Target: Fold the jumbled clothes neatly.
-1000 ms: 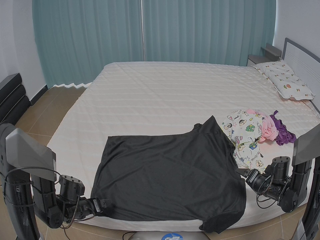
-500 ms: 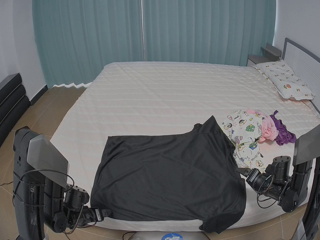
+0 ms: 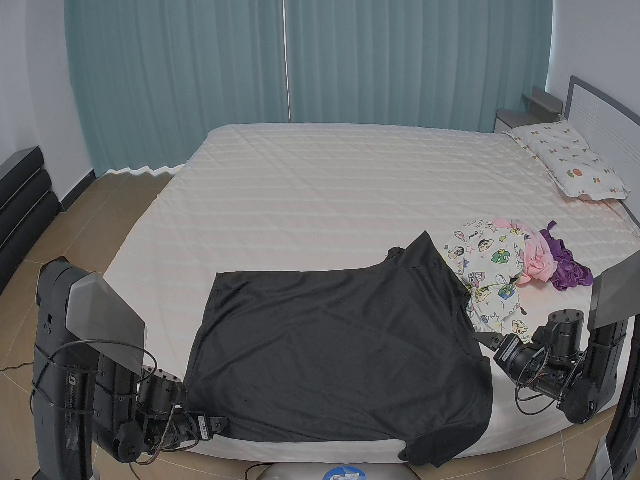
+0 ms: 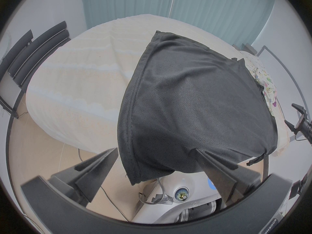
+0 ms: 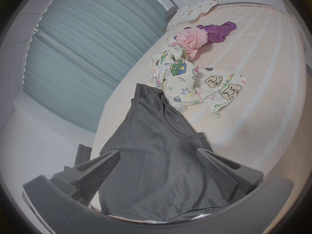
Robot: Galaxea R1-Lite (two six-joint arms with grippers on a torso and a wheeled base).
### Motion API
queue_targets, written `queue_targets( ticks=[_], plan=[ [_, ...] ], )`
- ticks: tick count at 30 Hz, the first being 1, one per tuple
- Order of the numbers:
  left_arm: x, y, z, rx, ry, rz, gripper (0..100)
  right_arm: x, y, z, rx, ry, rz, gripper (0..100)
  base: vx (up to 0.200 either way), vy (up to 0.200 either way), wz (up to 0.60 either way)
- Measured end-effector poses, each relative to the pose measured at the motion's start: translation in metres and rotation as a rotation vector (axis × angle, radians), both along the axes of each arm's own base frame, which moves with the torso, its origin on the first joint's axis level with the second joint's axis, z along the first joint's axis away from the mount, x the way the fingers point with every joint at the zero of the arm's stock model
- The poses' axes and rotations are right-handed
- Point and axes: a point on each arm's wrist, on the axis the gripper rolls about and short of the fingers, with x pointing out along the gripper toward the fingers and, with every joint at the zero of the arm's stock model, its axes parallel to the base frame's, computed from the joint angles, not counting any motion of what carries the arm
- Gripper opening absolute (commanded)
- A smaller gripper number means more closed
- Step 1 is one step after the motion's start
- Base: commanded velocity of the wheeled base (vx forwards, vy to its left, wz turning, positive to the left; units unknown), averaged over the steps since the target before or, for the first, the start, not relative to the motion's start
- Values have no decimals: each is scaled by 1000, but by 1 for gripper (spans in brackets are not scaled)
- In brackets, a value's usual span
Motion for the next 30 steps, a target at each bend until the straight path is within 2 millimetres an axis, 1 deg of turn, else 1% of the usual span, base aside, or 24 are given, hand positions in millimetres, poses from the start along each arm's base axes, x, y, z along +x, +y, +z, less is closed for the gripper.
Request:
queue_targets(
  ticks=[1, 10, 13, 18, 23, 30],
  plan=[
    [0, 0, 0, 1, 1, -1, 0, 0, 0, 1, 1, -2, 0, 100, 0, 0, 0],
    [-10, 4, 0, 9, 42, 11, 0, -2, -1, -2, -2, 15, 2, 100, 0, 0, 0],
    [-14, 6, 4, 2, 41, 18, 0, -3, -1, -5, -9, 29, 7, 100, 0, 0, 0],
    [-14, 7, 16, -39, 2, 52, 0, -6, -2, -11, -24, 59, 59, 100, 0, 0, 0],
    [-11, 7, 31, -99, -55, 82, 0, -13, -9, -18, -80, 95, 134, 100, 0, 0, 0],
    [-9, 6, 46, -178, -104, 94, 0, -17, -19, -30, -117, 150, 150, 100, 0, 0, 0]
  ],
)
